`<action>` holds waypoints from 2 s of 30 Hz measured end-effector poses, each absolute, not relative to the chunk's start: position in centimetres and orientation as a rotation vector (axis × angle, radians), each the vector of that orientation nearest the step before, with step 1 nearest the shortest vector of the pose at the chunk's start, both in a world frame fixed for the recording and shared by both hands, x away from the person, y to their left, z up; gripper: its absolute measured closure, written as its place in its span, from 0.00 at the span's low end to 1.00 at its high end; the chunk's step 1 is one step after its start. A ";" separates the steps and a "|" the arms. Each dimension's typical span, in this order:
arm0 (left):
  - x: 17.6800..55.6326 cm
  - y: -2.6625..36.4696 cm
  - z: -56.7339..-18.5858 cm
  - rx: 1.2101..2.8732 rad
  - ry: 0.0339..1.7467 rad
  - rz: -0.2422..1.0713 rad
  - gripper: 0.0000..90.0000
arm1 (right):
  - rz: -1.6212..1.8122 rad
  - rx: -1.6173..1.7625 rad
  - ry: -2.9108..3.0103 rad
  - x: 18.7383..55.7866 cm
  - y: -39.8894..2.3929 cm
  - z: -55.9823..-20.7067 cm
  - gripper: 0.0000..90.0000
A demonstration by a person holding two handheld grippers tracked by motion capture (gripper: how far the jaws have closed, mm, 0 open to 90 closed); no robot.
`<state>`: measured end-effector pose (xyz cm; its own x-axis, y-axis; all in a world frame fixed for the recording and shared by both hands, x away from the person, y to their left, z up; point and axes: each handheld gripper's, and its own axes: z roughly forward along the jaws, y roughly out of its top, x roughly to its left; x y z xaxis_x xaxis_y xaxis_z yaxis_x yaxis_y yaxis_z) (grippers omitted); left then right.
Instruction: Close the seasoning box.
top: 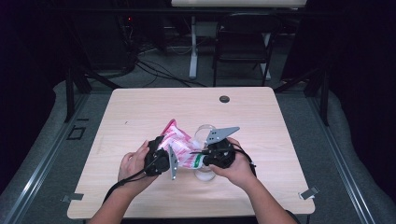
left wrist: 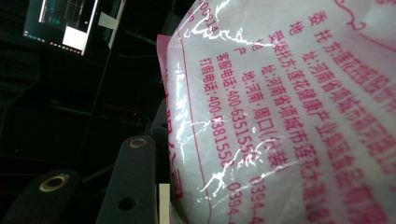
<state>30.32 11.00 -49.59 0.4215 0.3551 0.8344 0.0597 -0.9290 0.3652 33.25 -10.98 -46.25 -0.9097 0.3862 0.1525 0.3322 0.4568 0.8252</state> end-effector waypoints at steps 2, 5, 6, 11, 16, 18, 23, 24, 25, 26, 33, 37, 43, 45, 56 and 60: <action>30.3 11.0 -49.6 2.401 0.358 1.515 0.67 | 1.469 0.650 2.632 33.3 -11.0 -46.2 1.00; 30.3 10.9 -49.6 2.401 0.358 1.518 0.67 | 1.471 0.653 2.629 33.2 -11.0 -46.3 1.00; 30.3 10.9 -49.6 2.401 0.357 1.520 0.67 | 1.470 0.654 2.629 33.3 -11.0 -46.3 1.00; 30.3 10.9 -49.6 2.398 0.354 1.532 0.67 | 1.466 0.649 2.627 33.2 -11.0 -46.3 1.00; 30.2 10.9 -49.5 2.406 0.343 1.545 0.67 | 1.465 0.648 2.624 33.2 -11.0 -46.3 1.00; 30.2 10.9 -49.5 2.405 0.338 1.549 0.67 | 1.466 0.648 2.623 33.2 -11.0 -46.3 1.00; 30.1 10.8 -49.4 2.405 0.327 1.574 0.67 | 1.462 0.645 2.620 33.2 -11.0 -46.2 1.00; 30.1 10.8 -49.4 2.406 0.324 1.575 0.67 | 1.461 0.645 2.620 33.2 -11.0 -46.2 1.00; 30.1 10.8 -49.4 2.405 0.321 1.579 0.67 | 1.462 0.646 2.617 33.2 -11.0 -46.2 1.00; 30.1 10.8 -49.4 2.404 0.320 1.582 0.67 | 1.462 0.646 2.616 33.2 -11.0 -46.2 1.00; 30.0 10.8 -49.3 2.413 0.297 1.610 0.67 | 1.460 0.645 2.614 33.2 -11.0 -46.3 1.00; 30.0 10.7 -49.2 2.417 0.278 1.637 0.67 | 1.452 0.639 2.615 33.2 -11.0 -46.3 1.00; 29.9 10.6 -49.0 2.418 0.249 1.675 0.67 | 1.447 0.642 2.612 33.2 -11.0 -46.4 1.00; 29.8 10.5 -49.0 2.421 0.240 1.688 0.67 | 1.446 0.642 2.612 33.3 -11.0 -46.4 1.00; 29.8 10.4 -48.9 2.425 0.206 1.724 0.68 | 1.447 0.646 2.607 33.3 -11.0 -46.5 1.00; 29.7 10.3 -48.8 2.426 0.182 1.749 0.68 | 1.437 0.646 2.611 33.4 -11.1 -46.5 1.00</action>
